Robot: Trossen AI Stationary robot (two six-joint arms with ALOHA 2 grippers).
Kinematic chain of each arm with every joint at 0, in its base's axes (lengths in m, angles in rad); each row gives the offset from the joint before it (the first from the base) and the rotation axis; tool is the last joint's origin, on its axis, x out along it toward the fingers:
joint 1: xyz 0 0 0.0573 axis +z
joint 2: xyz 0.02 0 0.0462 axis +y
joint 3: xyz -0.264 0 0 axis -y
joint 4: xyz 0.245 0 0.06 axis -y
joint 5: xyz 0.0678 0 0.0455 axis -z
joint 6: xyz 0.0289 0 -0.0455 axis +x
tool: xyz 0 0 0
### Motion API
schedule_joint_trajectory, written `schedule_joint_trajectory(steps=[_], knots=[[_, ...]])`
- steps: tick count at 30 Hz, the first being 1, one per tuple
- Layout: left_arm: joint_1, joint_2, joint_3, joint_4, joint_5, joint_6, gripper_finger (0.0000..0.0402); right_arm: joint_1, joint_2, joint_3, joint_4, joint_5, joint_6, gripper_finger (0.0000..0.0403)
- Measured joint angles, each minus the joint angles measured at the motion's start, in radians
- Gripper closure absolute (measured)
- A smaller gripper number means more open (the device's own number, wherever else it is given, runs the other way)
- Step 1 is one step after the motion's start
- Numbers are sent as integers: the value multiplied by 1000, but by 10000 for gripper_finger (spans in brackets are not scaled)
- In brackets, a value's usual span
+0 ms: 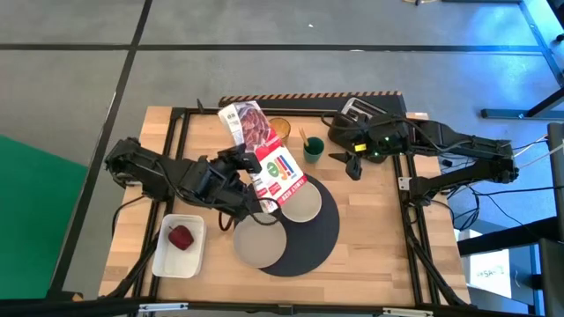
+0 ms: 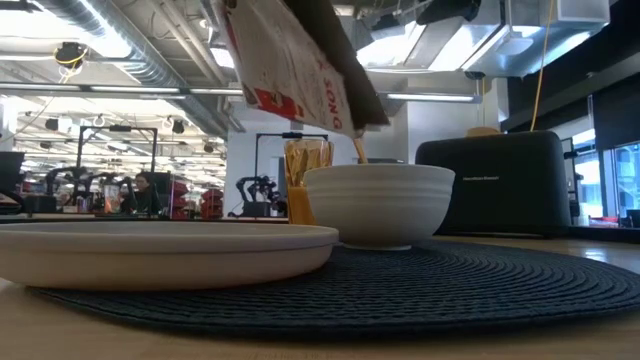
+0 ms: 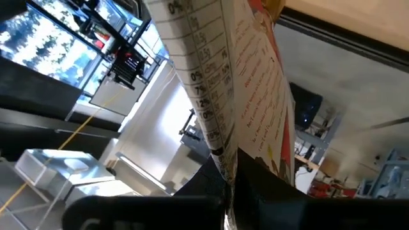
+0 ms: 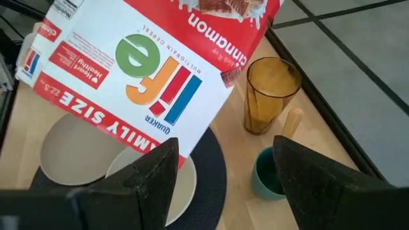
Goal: Arrange a breakfast setting
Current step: Pour the cereal from the cereal box into the white bowl
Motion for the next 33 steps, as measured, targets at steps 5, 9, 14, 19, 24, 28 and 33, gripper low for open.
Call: schedule_joint_trajectory(steps=[5, 9, 14, 19, 24, 28, 33], knots=[[-17, 26, 0, 0, -6, -1, 402, 0, 0, 0, 0, -11, 1, 158], [-34, 36, 0, 1, -14, -1, 402, 0, 0, 0, -1, -19, 2, 158], [-51, 36, 0, 1, -33, -1, 402, 0, 0, 0, -1, -26, 2, 158], [-53, 36, 0, 0, -43, 1, 402, 0, 0, 0, -1, -26, 2, 158], [-52, 36, 0, 0, -41, 43, 402, 0, 0, 0, -1, -26, 2, 158], [-52, 36, 0, 0, -40, 44, 402, 0, 0, 0, -1, -26, 2, 158], [-52, 36, 0, 0, -40, 47, 402, 0, 0, 0, -1, -26, 2, 158]])
